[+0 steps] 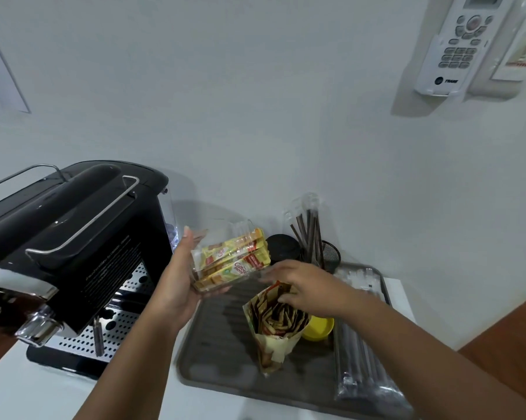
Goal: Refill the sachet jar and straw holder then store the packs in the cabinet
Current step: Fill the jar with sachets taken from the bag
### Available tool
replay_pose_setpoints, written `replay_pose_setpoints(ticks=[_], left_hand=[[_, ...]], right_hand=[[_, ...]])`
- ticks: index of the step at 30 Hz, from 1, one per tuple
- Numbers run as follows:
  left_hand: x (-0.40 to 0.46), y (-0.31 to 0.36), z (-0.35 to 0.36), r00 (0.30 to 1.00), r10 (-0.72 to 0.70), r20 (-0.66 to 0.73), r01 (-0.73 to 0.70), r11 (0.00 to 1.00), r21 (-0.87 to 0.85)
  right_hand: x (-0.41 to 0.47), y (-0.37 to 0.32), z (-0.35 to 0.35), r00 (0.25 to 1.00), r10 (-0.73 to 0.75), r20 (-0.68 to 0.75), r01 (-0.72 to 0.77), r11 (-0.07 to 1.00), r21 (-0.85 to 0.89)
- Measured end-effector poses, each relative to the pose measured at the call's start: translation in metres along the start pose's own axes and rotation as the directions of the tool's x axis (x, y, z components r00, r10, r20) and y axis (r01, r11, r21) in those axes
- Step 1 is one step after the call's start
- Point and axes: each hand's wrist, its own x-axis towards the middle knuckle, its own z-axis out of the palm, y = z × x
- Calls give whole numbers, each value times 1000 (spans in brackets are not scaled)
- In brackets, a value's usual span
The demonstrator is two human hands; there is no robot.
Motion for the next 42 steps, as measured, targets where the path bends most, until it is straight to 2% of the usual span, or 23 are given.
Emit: replay_pose_setpoints(ticks=[3,6,10,13,18,21,24,28,32,34,37,40,42], left_hand=[[0,1,-3,1000,2,-7,-2,1000,15],[-1,2,-3,1000,1,-14,0,1000,27],[-2,1,-4,1000,0,-12,1,999,33],[-1,0,-4,1000,0,-18,1,1000,24],[1,-3,0,1000,3,-22,-3,1000,-2],[3,-3,2,1000,-1,-20,1,1000,-11],[3,-3,2,1000,-7,-15,6,1000,-11],[4,-3,3,1000,-15,-19,15,1000,-7],[5,-2,3,999,-23,-29,23,1000,-21],[6,-2,1,999,-30,-37,29,999,-32],[8,-1,0,999,-39,-33,38,998,-42],[8,-2,0,999,-41,-18,41,999,-35],[9,-3,2,999,-41,-12,40,999,-37]], right_hand=[[15,-4,11,975,-156,159,181,970,-162],[25,-9,11,944,-182,276,264,918,-295],[32,-11,13,930,-219,296,322,874,-365],[34,-7,17,918,-187,349,327,855,-402],[32,-3,21,907,-188,377,345,845,-409],[28,0,17,926,-218,310,325,877,-353],[22,6,3,957,-227,179,266,933,-242],[11,10,-19,988,-143,56,149,980,-131],[-5,22,-30,986,-72,-153,84,994,74],[-16,29,-34,969,43,-244,29,959,281],[-33,36,-40,925,221,-311,-17,838,545],[-47,38,-50,862,310,-402,22,769,639],[-57,33,-63,777,340,-530,67,792,607]])
